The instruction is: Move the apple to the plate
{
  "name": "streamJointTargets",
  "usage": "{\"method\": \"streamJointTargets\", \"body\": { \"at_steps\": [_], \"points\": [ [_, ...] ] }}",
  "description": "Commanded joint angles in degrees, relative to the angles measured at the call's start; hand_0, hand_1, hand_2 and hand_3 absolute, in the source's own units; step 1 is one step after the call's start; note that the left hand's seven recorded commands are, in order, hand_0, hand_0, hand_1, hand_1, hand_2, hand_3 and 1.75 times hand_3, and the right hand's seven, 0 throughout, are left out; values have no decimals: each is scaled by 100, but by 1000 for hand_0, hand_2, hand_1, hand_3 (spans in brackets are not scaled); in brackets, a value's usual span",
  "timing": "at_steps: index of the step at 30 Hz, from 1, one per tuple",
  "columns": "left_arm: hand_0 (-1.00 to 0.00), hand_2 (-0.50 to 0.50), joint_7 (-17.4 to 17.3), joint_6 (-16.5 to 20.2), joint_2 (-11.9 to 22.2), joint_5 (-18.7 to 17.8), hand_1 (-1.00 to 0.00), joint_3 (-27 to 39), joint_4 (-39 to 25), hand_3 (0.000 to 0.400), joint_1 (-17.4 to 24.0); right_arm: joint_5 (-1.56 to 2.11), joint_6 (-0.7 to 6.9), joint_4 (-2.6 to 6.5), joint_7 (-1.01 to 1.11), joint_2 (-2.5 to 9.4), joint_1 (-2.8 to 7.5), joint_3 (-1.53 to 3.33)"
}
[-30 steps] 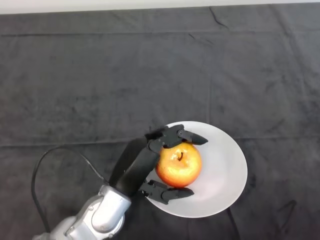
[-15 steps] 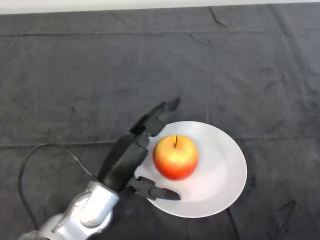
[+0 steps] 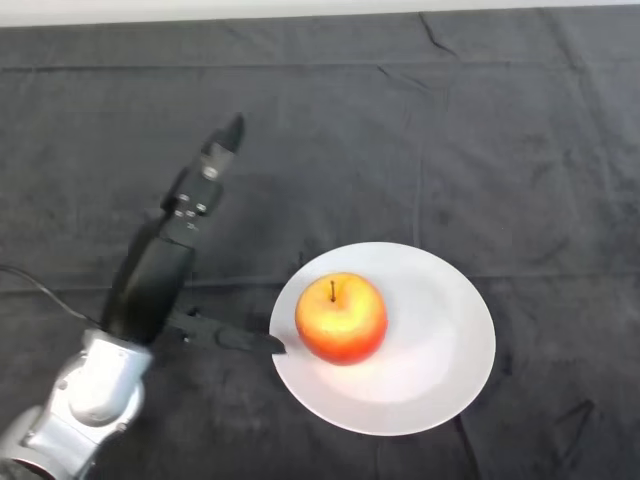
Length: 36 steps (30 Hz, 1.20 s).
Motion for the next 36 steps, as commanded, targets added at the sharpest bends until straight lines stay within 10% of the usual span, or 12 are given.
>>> {"method": "streamJointTargets", "body": {
  "at_steps": [1, 36],
  "points": [
    [0, 0, 104, -194, 324, -169, 0, 205, 12, 0, 105, 102, -24, -60, -21, -105, -37, -88],
    [0, 0, -355, -1352, 964, -1781, 0, 2424, 2195, 0, 167, 101, -18, -21, -6, -124, -52, -88]
  ]
}}
